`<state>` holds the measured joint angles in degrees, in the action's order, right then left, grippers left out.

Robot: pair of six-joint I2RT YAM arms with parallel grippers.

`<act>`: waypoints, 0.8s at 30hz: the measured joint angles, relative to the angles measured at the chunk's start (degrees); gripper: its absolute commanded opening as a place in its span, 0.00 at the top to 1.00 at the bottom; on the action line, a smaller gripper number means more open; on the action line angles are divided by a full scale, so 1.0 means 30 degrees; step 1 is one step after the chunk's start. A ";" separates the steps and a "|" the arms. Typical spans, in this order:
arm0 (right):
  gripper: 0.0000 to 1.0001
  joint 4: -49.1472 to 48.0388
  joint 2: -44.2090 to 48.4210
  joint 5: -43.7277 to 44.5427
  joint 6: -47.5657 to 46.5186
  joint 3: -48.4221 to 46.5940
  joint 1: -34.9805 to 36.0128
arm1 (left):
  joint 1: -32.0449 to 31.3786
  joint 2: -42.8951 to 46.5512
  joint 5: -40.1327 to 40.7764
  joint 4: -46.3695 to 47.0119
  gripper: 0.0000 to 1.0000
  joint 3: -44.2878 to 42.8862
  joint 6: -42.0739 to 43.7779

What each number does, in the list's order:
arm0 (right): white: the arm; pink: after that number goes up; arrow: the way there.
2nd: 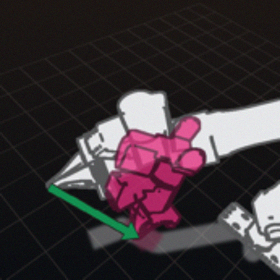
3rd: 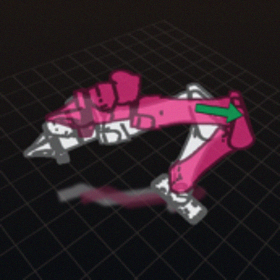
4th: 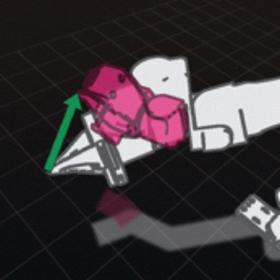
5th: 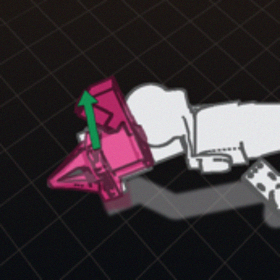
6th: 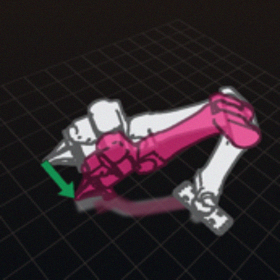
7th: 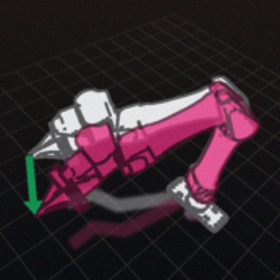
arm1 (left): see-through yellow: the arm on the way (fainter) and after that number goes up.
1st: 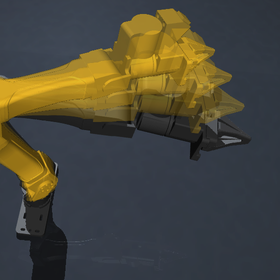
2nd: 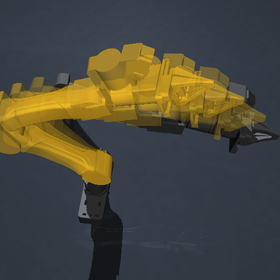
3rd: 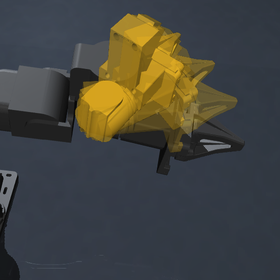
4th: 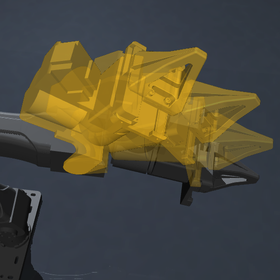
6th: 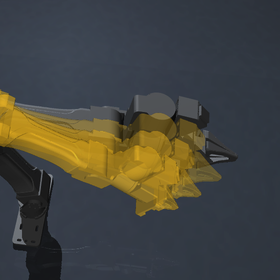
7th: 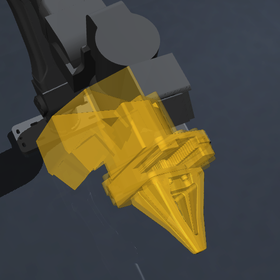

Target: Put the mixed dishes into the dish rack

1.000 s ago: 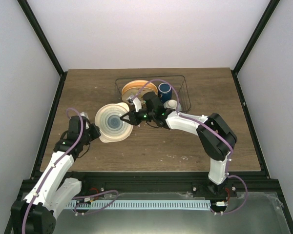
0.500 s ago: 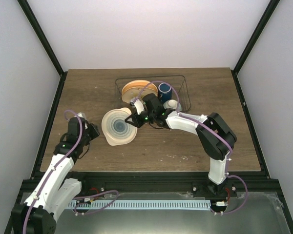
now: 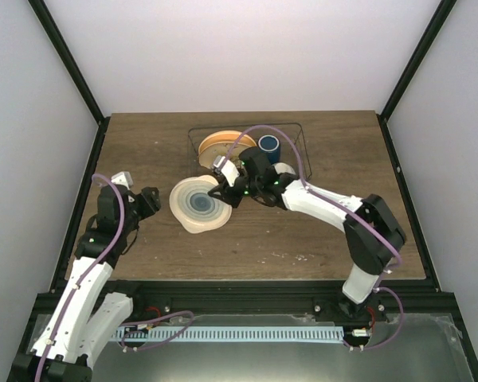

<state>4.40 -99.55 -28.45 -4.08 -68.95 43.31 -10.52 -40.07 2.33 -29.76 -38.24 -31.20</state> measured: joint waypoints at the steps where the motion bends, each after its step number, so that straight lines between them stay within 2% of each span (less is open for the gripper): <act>1: 0.99 0.0182 0.0408 0.0153 -0.0350 0.0000 0.0000 | 0.0000 0.0000 0.0000 -0.0073 0.32 0.0000 0.0022; 5: 0.99 0.0430 0.2200 0.0845 -0.1676 0.0000 0.0000 | 0.0000 0.0000 -0.0015 -0.0117 0.32 0.0051 0.0051; 12: 0.99 -0.1406 0.5719 0.3126 -0.4167 0.1625 0.0000 | 0.0000 -0.0058 -0.0146 -0.0102 0.32 0.0452 0.0051; 21: 0.99 -0.4153 0.7198 0.6601 -0.8925 0.4889 -0.0022 | 0.0000 -0.0372 -0.0364 0.0175 0.32 0.0576 0.0066; 24: 0.99 -0.5042 0.7657 0.6878 -1.0418 0.5923 -0.0175 | 0.0000 -0.0525 -0.0386 0.0299 0.32 0.0656 0.0073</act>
<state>-10.72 -76.58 -7.81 -35.33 -51.18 42.78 -10.52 -41.65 1.17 -28.86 -36.27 -30.98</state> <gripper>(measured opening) 0.204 0.678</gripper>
